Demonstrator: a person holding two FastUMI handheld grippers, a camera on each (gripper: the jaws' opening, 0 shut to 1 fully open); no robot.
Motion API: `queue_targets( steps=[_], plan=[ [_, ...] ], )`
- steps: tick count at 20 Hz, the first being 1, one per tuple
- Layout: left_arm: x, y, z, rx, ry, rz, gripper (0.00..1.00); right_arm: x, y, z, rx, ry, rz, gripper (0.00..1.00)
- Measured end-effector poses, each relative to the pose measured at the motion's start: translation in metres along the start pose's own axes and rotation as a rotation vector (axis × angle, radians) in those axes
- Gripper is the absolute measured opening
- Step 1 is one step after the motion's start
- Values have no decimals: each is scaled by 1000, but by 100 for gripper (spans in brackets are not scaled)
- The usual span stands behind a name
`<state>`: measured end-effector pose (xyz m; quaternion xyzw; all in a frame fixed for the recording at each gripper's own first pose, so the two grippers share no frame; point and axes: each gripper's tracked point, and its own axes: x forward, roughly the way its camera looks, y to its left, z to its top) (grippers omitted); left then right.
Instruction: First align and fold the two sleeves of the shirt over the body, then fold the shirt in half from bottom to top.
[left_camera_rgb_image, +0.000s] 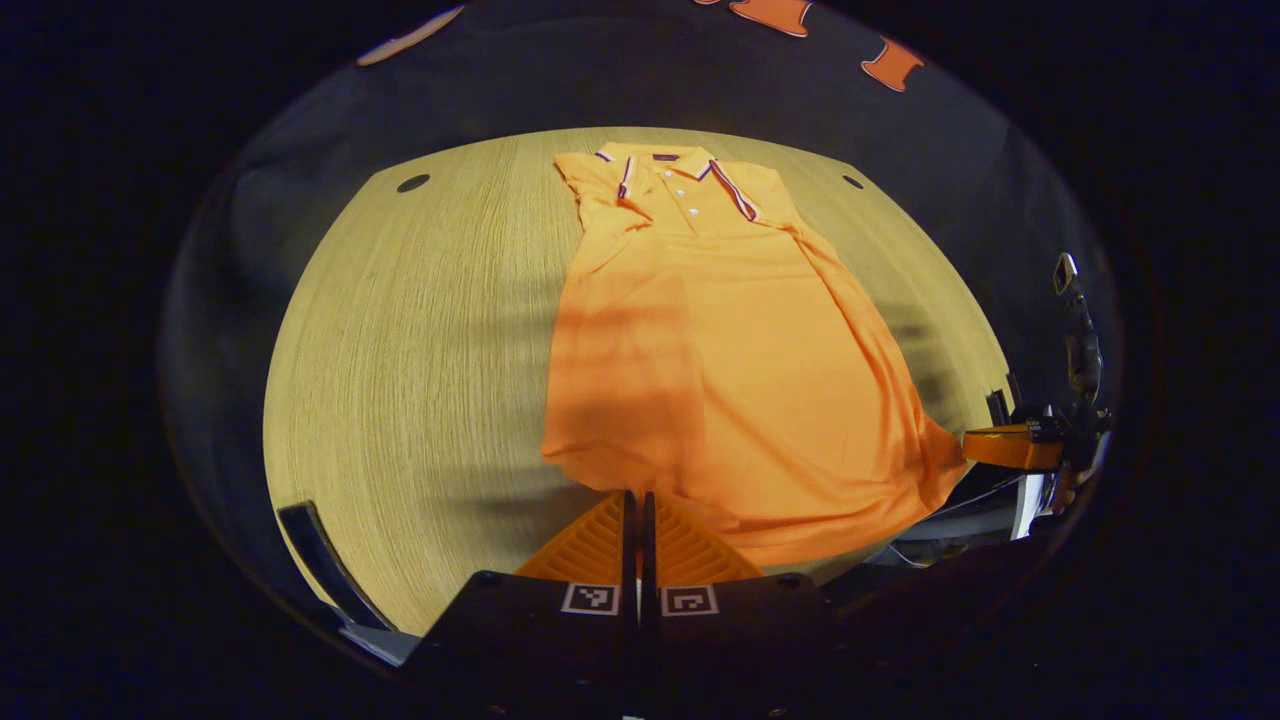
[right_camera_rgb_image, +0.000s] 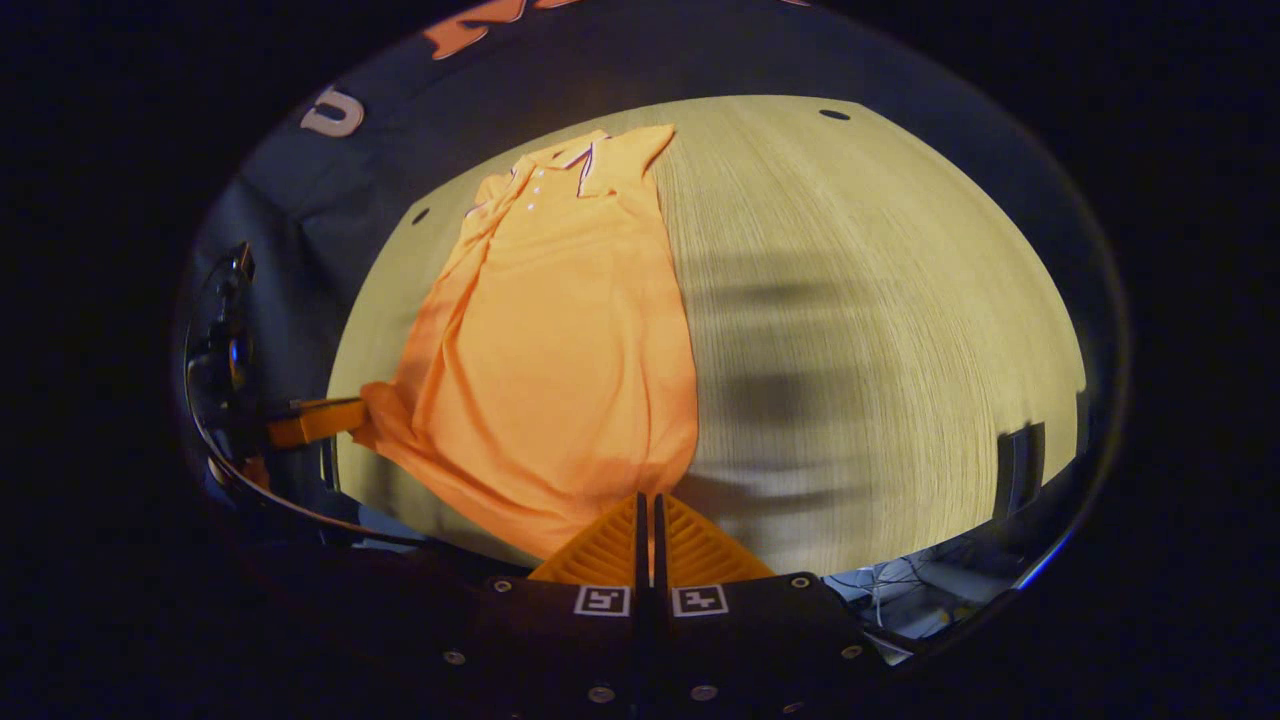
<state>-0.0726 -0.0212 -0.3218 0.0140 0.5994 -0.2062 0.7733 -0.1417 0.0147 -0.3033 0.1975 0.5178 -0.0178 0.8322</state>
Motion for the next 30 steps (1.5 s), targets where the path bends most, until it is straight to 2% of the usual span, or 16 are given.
queue_targets(
  steps=[3,4,6,8,10,11,12,13,15,16,18,19,21,23,25,30],
  plan=[
    [-7,-6,20,0,-39,-26,1,-11,18,28,18,-49,58,1],
    [-8,-7,27,15,-45,-28,1,-12,14,25,-22,-21,46,1],
    [-8,0,34,40,-56,-10,1,-7,-15,23,-85,-30,-61,1],
    [-4,0,31,30,-43,-19,1,2,-11,-5,-55,63,-45,1],
    [-3,1,28,23,-30,-20,1,17,-7,-29,-42,122,-36,18],
    [-3,2,27,27,-28,-21,1,24,-12,-39,-66,145,-63,29],
    [-3,4,28,27,-26,-17,0,28,-15,-51,-89,170,-95,47],
    [-3,5,27,29,-21,-16,1,34,-12,-56,-103,180,-100,59],
    [-2,6,25,31,-10,-11,1,37,-8,-52,-143,171,-128,74],
    [-3,6,25,33,-10,-12,1,40,-12,-52,-175,162,-155,75],
    [-3,6,25,36,-3,-12,1,41,-9,-52,-227,172,-192,75],
    [-1,5,25,38,0,-14,1,43,-2,-49,-231,152,-179,71],
    [0,4,26,43,0,-18,1,48,1,-46,-139,151,-137,13],
    [0,5,28,53,-2,-19,1,48,19,-40,-21,148,-42,4],
    [-3,5,33,62,-10,-23,1,43,13,-17,8,92,-55,4],
    [-10,8,53,45,-53,-37,1,23,26,48,65,-20,3,1]
  ],
)
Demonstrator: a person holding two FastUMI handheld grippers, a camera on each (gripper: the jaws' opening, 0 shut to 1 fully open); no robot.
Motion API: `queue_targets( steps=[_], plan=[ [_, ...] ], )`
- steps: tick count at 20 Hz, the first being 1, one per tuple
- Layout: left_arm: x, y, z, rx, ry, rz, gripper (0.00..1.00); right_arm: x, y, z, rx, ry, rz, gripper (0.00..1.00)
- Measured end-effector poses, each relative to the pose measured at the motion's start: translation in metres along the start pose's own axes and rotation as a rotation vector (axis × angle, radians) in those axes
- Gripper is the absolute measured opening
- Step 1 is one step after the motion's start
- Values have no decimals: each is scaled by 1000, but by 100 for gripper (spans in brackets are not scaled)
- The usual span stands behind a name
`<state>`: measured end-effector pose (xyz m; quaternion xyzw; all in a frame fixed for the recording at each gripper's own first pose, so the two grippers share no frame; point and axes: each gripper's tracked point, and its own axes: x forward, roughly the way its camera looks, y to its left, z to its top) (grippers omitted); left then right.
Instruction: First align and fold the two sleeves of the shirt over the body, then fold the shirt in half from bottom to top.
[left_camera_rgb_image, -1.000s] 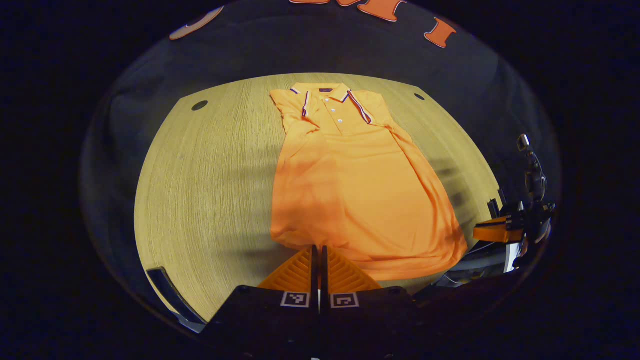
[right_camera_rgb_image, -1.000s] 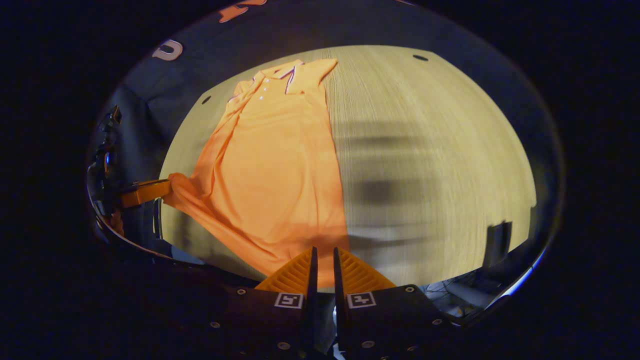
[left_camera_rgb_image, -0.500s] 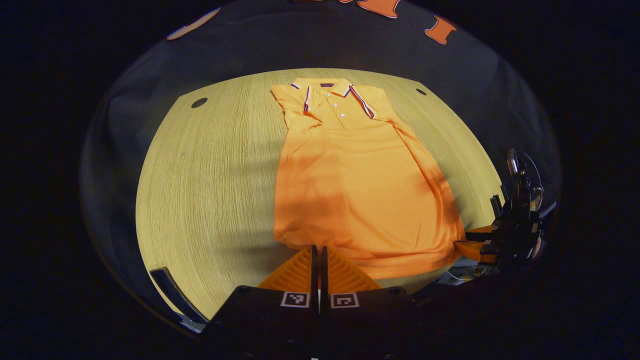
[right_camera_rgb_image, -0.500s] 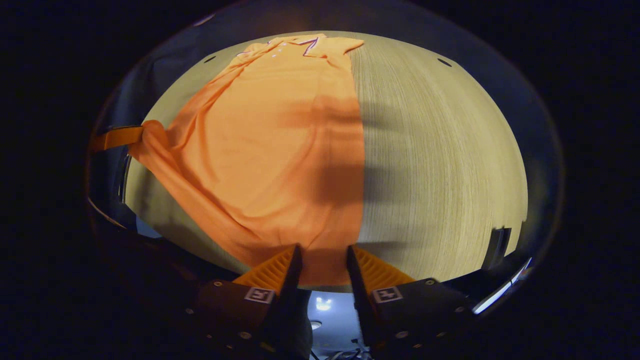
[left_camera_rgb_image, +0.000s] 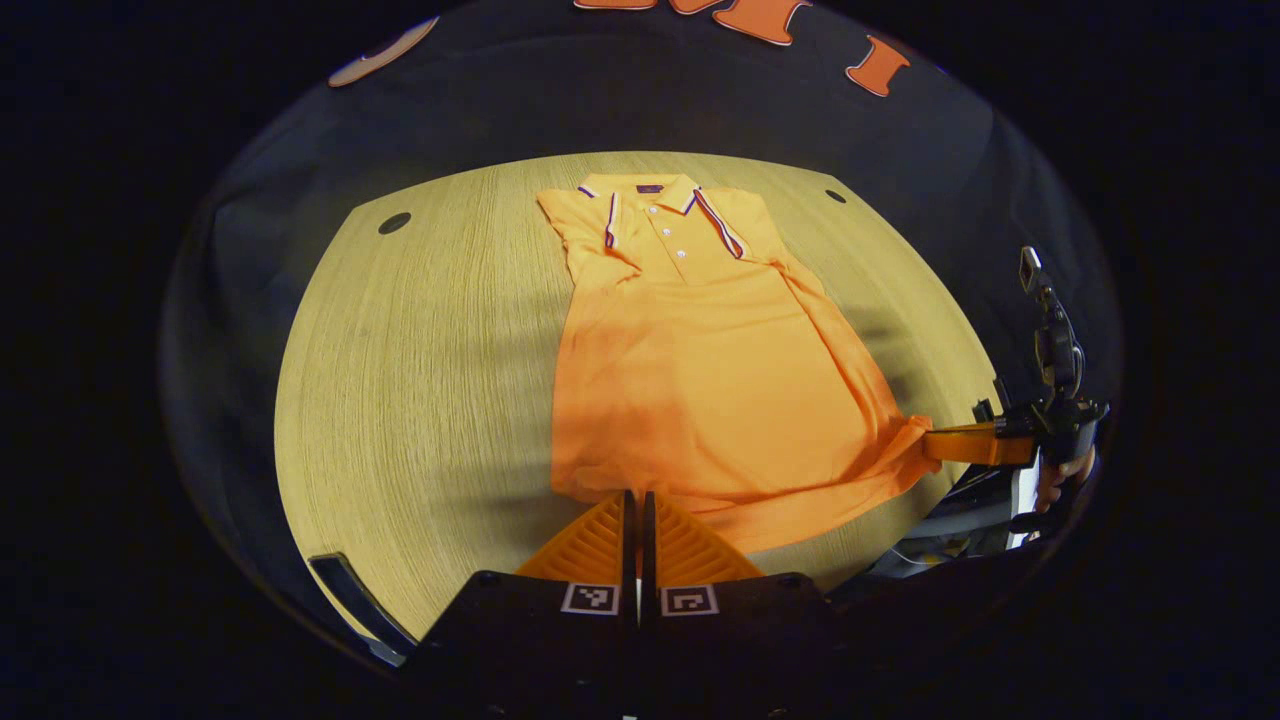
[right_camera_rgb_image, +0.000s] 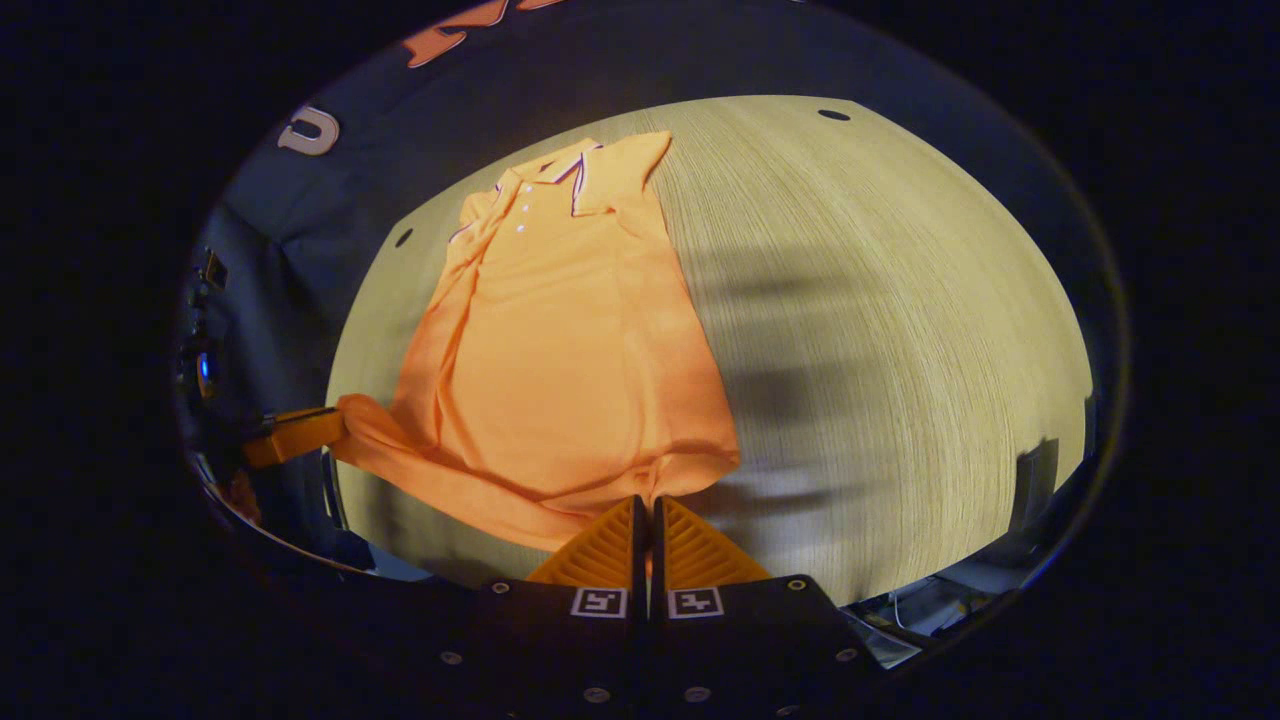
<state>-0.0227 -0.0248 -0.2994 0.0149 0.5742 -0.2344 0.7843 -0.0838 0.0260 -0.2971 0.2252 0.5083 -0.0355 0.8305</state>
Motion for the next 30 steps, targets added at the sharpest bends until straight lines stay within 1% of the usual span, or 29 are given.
queue_targets(
  steps=[1,4,5,6,7,9,11,14,17,22,25,28,30],
  plan=[
    [-2,0,5,-6,-11,-9,0,-3,4,7,-14,6,14,1],
    [-5,4,26,-20,-41,-20,1,-11,10,46,-24,-61,15,1],
    [-7,5,35,-22,-56,-24,1,-13,16,54,-28,-59,32,1],
    [-7,5,44,-29,-70,-34,1,-13,19,67,-21,-83,33,1],
    [-7,6,55,-30,-84,-41,1,-14,21,76,-29,-84,35,1],
    [-6,13,77,-27,-107,-38,1,-19,20,99,-44,-111,26,1],
    [-4,15,97,-21,-124,-44,1,-18,28,124,-51,-133,31,1],
    [5,19,129,-6,-146,-58,1,-12,31,163,-70,-168,15,1],
    [18,30,168,18,-169,-54,1,-6,38,201,-75,-190,10,1],
    [44,60,233,7,-218,-38,1,9,41,257,-81,-215,-12,1],
    [58,82,260,13,-234,-13,1,25,40,286,-77,-215,-17,1],
    [85,100,293,23,-252,19,1,44,35,315,-85,-214,-40,1],
    [98,112,309,26,-255,50,1,56,32,337,-64,-228,-56,1]
  ],
)
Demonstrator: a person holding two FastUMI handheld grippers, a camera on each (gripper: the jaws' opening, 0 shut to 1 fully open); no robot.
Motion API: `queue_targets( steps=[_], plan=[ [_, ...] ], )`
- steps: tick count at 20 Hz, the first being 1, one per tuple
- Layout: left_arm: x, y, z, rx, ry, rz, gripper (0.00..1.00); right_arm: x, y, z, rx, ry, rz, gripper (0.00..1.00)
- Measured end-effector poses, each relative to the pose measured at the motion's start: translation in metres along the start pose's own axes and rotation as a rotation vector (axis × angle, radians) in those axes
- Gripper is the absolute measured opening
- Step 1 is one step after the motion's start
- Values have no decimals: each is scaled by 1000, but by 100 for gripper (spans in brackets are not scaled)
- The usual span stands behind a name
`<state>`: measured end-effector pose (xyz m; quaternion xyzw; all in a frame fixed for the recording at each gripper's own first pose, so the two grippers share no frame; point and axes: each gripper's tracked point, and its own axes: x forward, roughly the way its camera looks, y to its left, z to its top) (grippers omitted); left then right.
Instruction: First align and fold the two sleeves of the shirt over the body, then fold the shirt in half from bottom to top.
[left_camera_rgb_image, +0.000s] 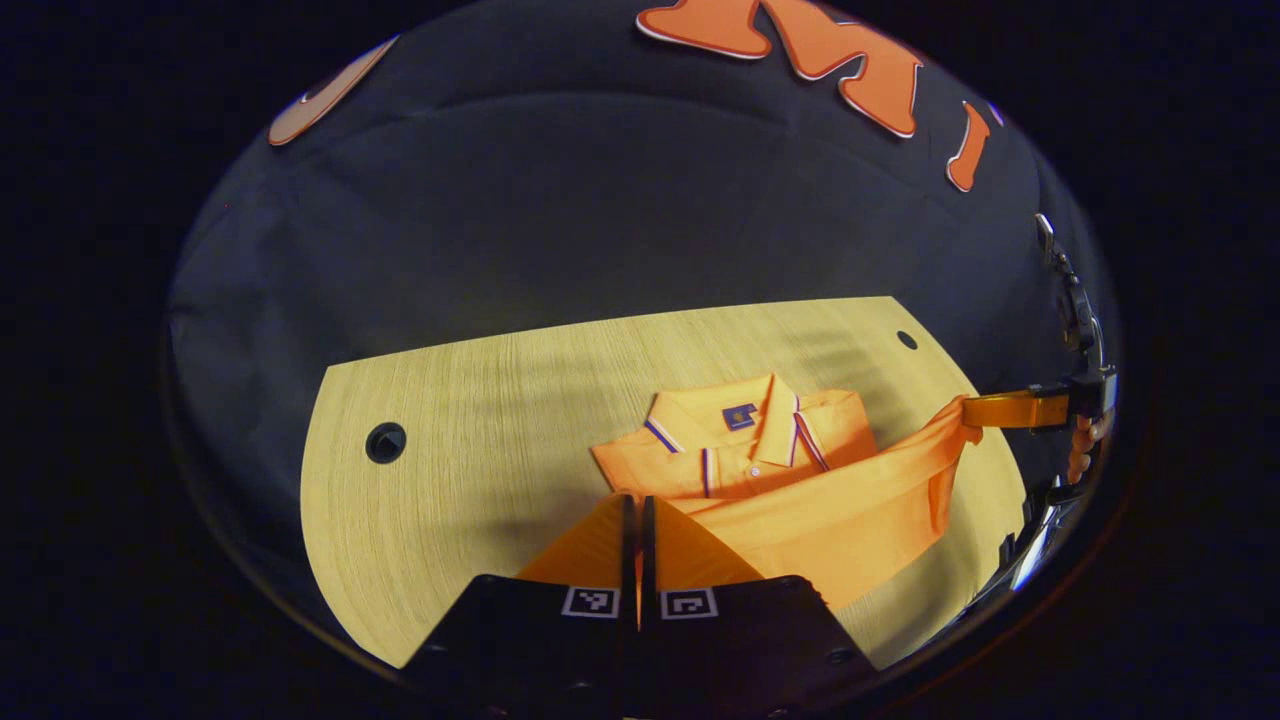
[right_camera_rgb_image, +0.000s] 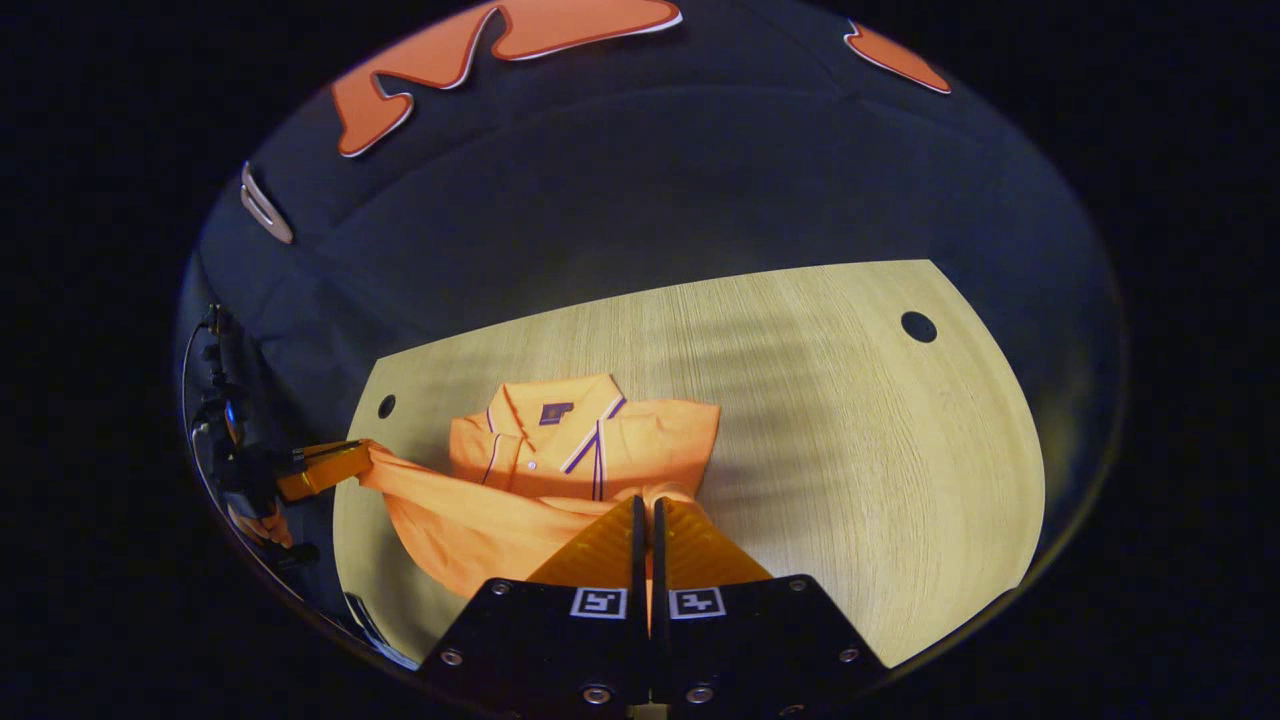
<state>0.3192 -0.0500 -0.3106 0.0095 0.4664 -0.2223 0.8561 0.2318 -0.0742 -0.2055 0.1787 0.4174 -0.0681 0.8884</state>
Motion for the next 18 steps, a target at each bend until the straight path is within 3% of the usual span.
queue_targets(
  steps=[3,5,6,7,8,9,10,13,15,18],
  plan=[
    [22,18,16,21,-17,86,1,27,-1,22,31,-11,-12,2],
    [26,23,26,43,-48,126,8,34,-7,39,51,-65,-54,10],
    [26,19,30,35,-68,122,18,32,-7,46,62,-93,-59,16],
    [21,15,33,24,-84,116,31,27,-5,52,65,-121,-58,29],
    [16,11,32,12,-91,110,53,21,-6,57,53,-147,-64,33],
    [8,9,34,1,-103,111,75,13,-6,60,31,-177,-68,53],
    [0,7,40,-12,-131,113,93,3,-5,63,4,-215,-73,58],
    [-42,5,60,-37,-238,136,97,-39,-2,69,-57,-336,-87,81],
    [-70,-6,68,-14,-308,152,97,-64,0,69,-95,-404,-97,89],
    [-112,-33,73,-16,-396,140,98,-102,6,63,-129,-484,-107,95]
  ],
)
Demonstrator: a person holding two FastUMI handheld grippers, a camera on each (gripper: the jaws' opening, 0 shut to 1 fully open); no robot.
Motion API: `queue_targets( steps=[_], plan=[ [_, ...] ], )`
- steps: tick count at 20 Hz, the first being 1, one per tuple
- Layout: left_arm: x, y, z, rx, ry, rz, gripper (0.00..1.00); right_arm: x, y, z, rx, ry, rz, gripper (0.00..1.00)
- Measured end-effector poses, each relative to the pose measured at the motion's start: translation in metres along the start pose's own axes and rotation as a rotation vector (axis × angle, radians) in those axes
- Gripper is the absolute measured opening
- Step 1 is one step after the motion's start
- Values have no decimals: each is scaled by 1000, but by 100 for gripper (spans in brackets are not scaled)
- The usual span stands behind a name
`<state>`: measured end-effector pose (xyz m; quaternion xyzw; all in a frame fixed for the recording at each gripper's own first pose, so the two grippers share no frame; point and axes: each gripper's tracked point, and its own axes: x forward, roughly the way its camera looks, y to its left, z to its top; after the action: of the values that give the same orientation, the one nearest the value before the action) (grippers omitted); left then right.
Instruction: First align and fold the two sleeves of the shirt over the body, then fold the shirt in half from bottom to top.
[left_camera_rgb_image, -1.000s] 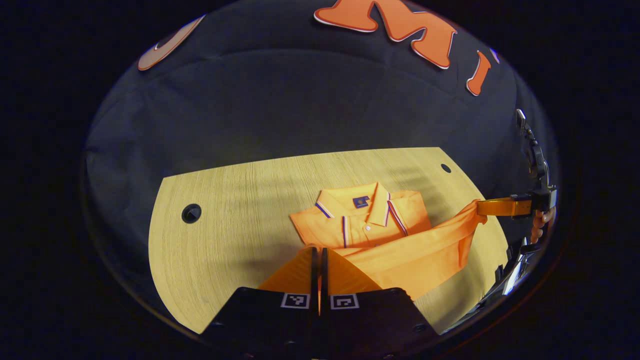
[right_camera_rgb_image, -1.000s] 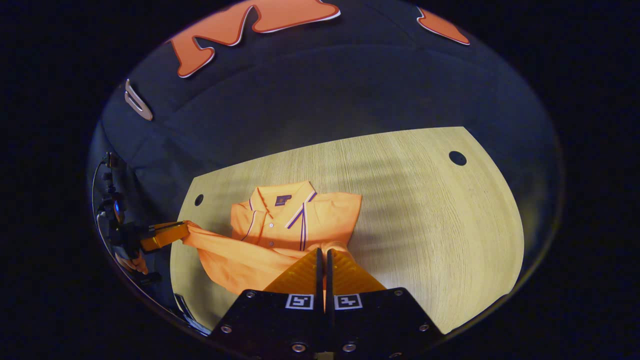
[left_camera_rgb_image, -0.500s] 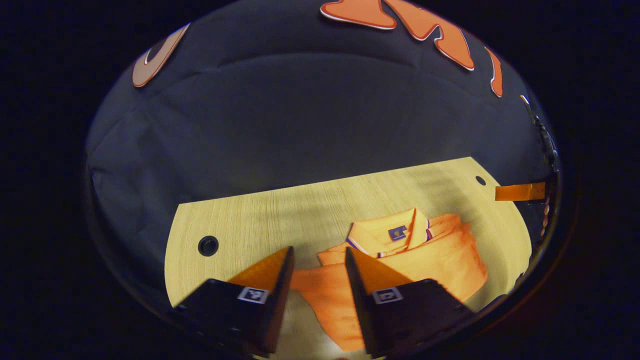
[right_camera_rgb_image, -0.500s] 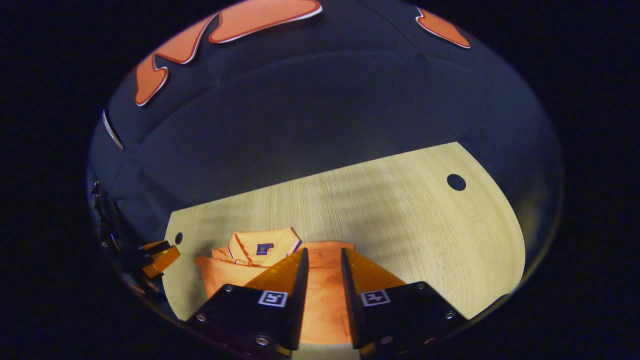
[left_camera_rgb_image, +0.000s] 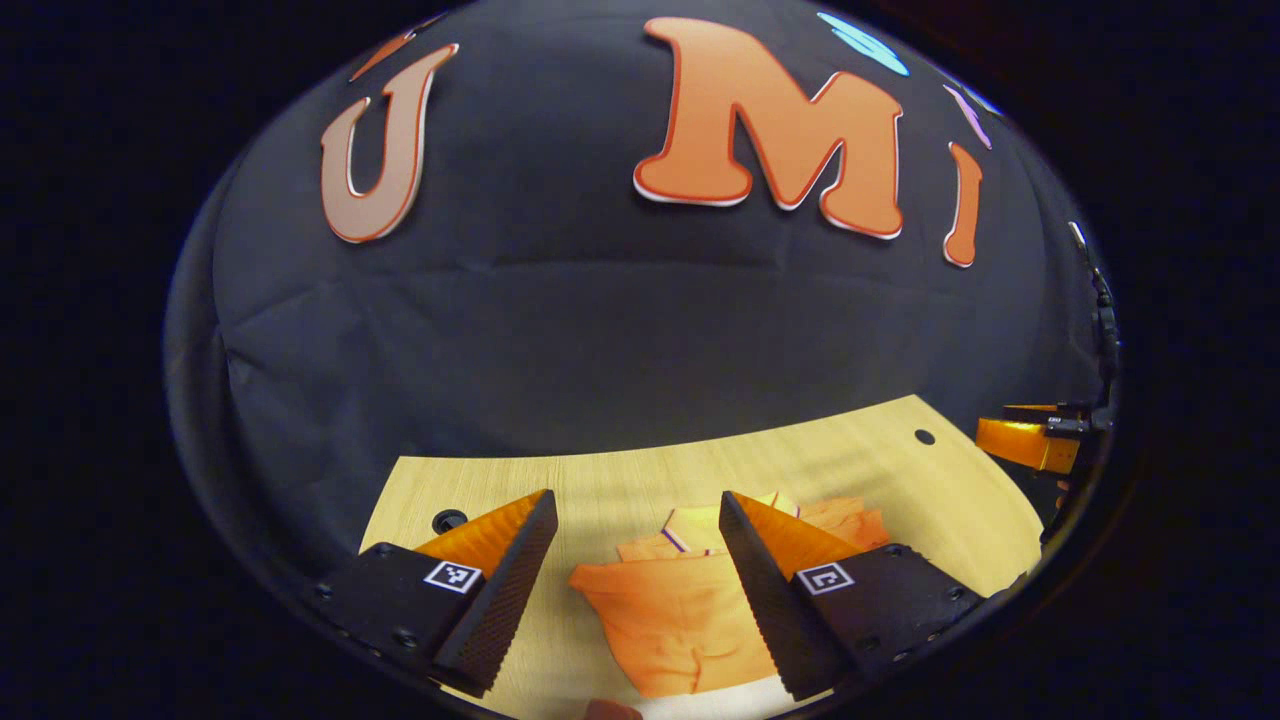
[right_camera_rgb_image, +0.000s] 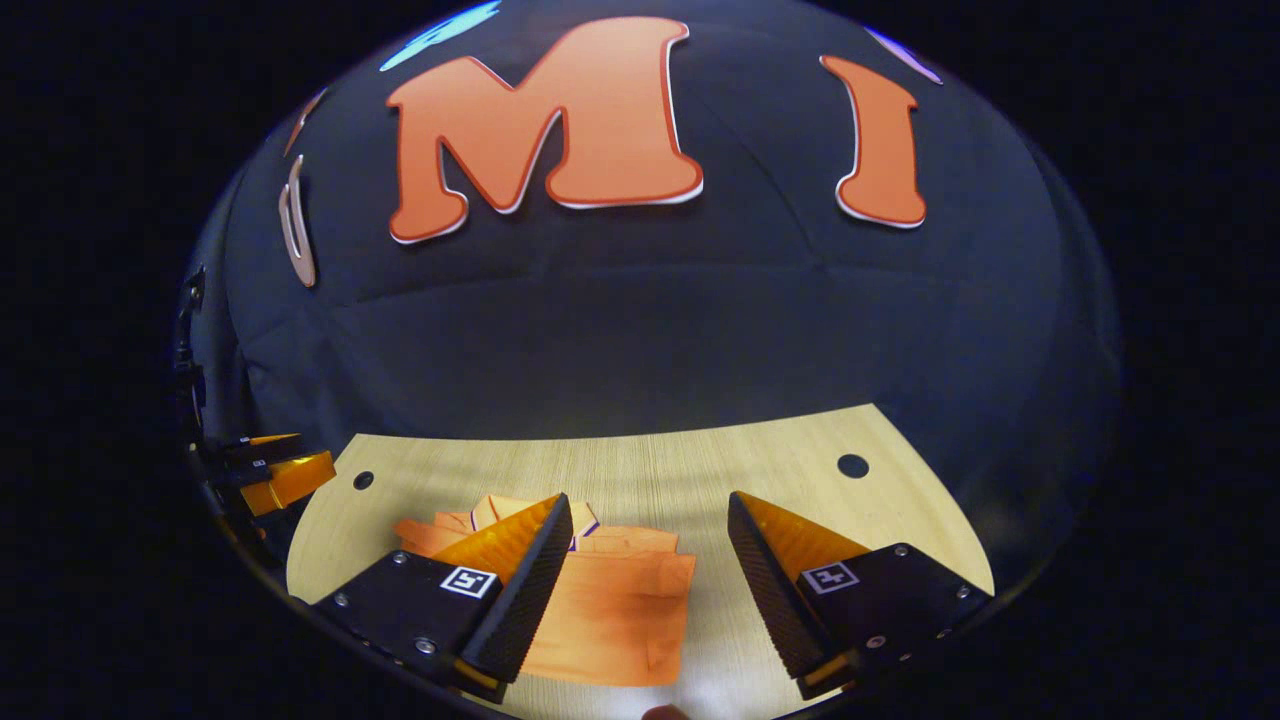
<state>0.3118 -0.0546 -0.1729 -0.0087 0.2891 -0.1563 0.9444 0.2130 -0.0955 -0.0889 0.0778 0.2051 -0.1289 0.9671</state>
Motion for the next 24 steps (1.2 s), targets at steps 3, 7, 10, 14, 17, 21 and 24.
queue_targets(
  steps=[3,7,10,14,17,21,24],
  plan=[
    [-42,-16,5,3,-52,1,99,-37,2,7,-5,-68,15,96],
    [-97,-38,7,-3,-127,6,98,-81,4,7,-33,-138,22,96],
    [-131,-52,4,-14,-180,19,98,-108,20,3,-56,-159,51,97],
    [-172,-67,1,-3,-244,38,98,-147,25,6,-81,-241,60,97],
    [-198,-78,-3,2,-283,45,98,-172,30,2,-107,-285,74,97],
    [-226,-83,-19,17,-313,68,98,-201,38,-18,-142,-305,129,96],
    [-247,-89,-22,16,-362,82,98,-215,42,-33,-163,-322,168,96]
  ],
)
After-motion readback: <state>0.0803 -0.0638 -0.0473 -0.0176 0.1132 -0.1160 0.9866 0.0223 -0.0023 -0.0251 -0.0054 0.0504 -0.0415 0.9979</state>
